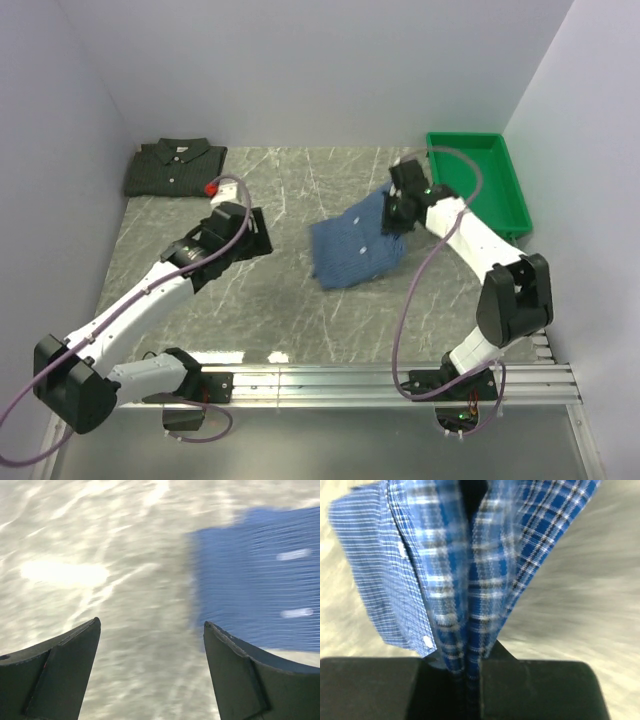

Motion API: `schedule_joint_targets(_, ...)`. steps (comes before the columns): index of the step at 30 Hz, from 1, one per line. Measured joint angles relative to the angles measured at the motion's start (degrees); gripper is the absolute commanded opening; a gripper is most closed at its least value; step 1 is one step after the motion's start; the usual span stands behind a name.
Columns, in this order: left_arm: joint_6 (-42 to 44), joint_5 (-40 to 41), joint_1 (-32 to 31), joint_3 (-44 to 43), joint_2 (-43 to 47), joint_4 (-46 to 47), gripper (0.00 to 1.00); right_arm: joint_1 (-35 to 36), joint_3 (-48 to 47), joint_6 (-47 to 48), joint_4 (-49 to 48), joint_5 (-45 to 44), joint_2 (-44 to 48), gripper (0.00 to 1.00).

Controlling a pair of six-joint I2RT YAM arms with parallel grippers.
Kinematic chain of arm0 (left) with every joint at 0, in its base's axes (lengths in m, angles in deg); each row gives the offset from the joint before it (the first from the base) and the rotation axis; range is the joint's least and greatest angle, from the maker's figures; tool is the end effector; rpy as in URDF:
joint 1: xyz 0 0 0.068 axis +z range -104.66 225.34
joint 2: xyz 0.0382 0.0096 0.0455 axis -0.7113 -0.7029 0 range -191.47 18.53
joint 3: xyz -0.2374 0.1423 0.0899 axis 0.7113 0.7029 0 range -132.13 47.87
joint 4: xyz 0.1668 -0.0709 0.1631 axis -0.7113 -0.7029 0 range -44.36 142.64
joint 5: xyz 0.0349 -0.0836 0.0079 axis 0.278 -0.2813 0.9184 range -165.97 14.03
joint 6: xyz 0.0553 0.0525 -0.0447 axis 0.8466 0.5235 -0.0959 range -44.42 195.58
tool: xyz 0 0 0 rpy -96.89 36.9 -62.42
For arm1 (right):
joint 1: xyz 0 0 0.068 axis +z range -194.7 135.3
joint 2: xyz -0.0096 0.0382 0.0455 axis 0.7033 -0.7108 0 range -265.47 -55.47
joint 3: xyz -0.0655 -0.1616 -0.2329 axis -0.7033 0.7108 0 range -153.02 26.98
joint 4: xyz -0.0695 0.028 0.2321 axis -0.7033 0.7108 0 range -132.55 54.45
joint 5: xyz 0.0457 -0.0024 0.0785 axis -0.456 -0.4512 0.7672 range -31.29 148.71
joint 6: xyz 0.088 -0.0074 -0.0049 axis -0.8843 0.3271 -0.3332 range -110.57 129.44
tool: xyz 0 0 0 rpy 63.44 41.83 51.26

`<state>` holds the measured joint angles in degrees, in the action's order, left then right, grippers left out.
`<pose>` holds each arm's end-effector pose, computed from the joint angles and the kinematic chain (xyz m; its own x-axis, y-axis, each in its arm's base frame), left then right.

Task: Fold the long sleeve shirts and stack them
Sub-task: Fold the shirt

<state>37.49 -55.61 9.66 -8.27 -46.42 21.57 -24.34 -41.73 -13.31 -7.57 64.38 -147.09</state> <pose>0.2160 -0.1215 0.2997 -0.6135 -0.2714 -0.7416 -0.0615 0.9526 -0.2978 0.3165 0.1258 0.2343 -0.8853 0.0819 -0.4578 -0.0576 0.9575 0.2827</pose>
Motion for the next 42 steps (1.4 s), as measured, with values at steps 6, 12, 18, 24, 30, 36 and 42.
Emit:
schedule_joint_targets(6,2.32,-1.62,10.40,6.01,3.50,-1.73,0.90,-0.07,-24.13,6.99,17.75,-20.72,0.15,0.00)
schedule_joint_targets(12,3.15,-2.54,14.08,11.32,6.73,-1.40,0.90,5.57,-40.50,14.08,26.73,-41.27,-6.75,0.00)
schedule_joint_targets(18,3.28,-2.51,15.15,12.20,6.97,-1.20,0.90,14.21,-39.54,19.56,28.72,-48.96,-24.35,0.00)
schedule_joint_targets(24,3.50,-2.47,16.72,12.20,8.20,-1.07,0.90,24.30,-37.64,21.66,29.16,-50.36,-40.83,0.00)
schedule_joint_targets(30,3.54,-2.23,18.05,12.22,10.01,-0.83,0.90,33.20,-37.73,23.71,29.86,-50.56,-42.82,0.00)
schedule_joint_targets(36,3.54,-1.38,19.06,12.55,13.18,-0.44,0.90,40.92,-35.87,24.61,29.16,-50.31,-42.84,0.01)
schedule_joint_targets(42,3.43,0.17,19.34,12.83,17.92,0.42,0.90,49.24,-30.69,25.29,28.57,-50.29,-43.39,0.28)
